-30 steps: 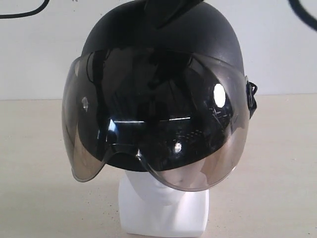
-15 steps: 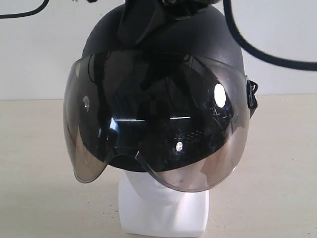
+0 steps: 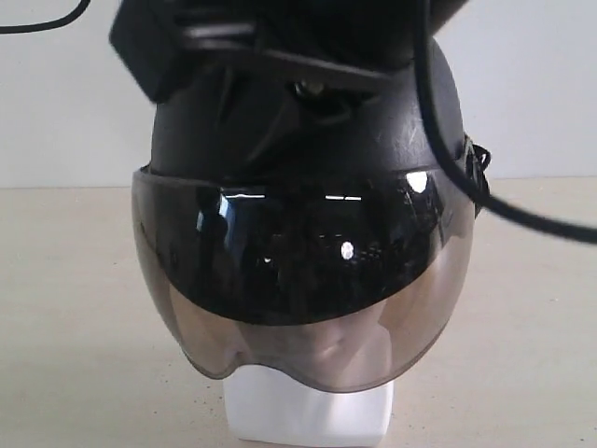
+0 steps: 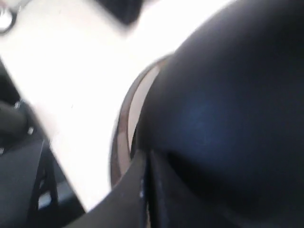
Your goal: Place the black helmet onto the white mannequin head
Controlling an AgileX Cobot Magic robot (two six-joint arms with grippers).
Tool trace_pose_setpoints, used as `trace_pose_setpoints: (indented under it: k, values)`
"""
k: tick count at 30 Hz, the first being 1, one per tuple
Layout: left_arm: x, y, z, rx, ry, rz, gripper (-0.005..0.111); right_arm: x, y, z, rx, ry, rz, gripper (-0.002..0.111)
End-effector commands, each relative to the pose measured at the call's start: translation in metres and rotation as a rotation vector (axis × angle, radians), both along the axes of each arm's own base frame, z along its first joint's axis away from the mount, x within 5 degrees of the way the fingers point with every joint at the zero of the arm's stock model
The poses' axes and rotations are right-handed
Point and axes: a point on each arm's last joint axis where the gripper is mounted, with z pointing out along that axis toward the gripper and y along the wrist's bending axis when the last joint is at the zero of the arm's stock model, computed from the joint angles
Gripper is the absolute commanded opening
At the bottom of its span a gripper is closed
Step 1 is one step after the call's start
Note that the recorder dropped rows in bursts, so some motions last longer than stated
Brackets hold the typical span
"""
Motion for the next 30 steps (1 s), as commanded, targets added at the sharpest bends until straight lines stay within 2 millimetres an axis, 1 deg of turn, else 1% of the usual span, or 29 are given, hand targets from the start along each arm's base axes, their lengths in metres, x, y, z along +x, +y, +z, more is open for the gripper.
trace_pose_setpoints:
  k: [1, 3, 5, 7, 10, 12, 14, 15, 16, 18, 21, 24, 27, 30]
  values:
    - [-0.001, -0.002, -0.014, 0.081, 0.031, -0.031, 0.004, 0.003, -0.012, -0.016, -0.124, -0.001, -0.041, 0.0]
    - [-0.001, -0.002, -0.014, 0.081, 0.031, -0.031, 0.004, 0.001, -0.016, -0.019, -0.133, 0.002, -0.058, 0.0]
    - [-0.001, -0.002, -0.014, 0.081, 0.031, -0.031, 0.004, -0.001, -0.019, -0.027, -0.156, 0.018, -0.057, 0.0]
    - [-0.001, -0.002, -0.014, 0.081, 0.031, -0.031, 0.004, -0.003, -0.022, -0.04, -0.189, 0.046, -0.057, 0.0]
    - [-0.001, -0.002, -0.014, 0.081, 0.031, -0.031, 0.004, -0.004, -0.021, -0.041, -0.188, 0.056, -0.057, 0.0]
    - [-0.001, -0.002, -0.014, 0.081, 0.031, -0.031, 0.004, -0.006, -0.023, -0.039, -0.181, 0.049, -0.055, 0.0]
    - [-0.002, -0.002, -0.009, 0.06, 0.023, -0.033, 0.004, -0.011, -0.028, -0.021, -0.104, 0.008, -0.055, 0.0]
    - [-0.005, -0.002, -0.004, 0.052, 0.009, -0.033, 0.004, -0.017, -0.035, 0.001, -0.024, -0.056, -0.06, 0.0]
    - [-0.007, -0.001, 0.001, 0.049, -0.006, -0.031, 0.004, -0.019, -0.04, 0.012, 0.008, -0.093, -0.065, 0.0]
    - [-0.014, 0.001, 0.011, 0.043, -0.033, -0.027, 0.004, -0.027, -0.055, 0.037, 0.065, -0.19, -0.085, 0.0]
    - [-0.026, 0.003, 0.027, 0.039, -0.085, -0.025, 0.004, -0.037, -0.081, 0.063, 0.103, -0.317, -0.154, 0.0]
    - [-0.039, 0.007, 0.038, 0.061, -0.121, -0.012, 0.004, -0.047, -0.111, 0.079, 0.102, -0.444, -0.241, 0.0]
    - [-0.051, 0.013, 0.047, 0.096, -0.144, 0.03, 0.004, -0.057, -0.134, 0.09, 0.132, -0.503, -0.32, 0.0]
    - [-0.064, 0.018, 0.057, 0.117, -0.178, 0.066, 0.004, -0.071, -0.151, 0.097, 0.173, -0.536, -0.333, 0.0]
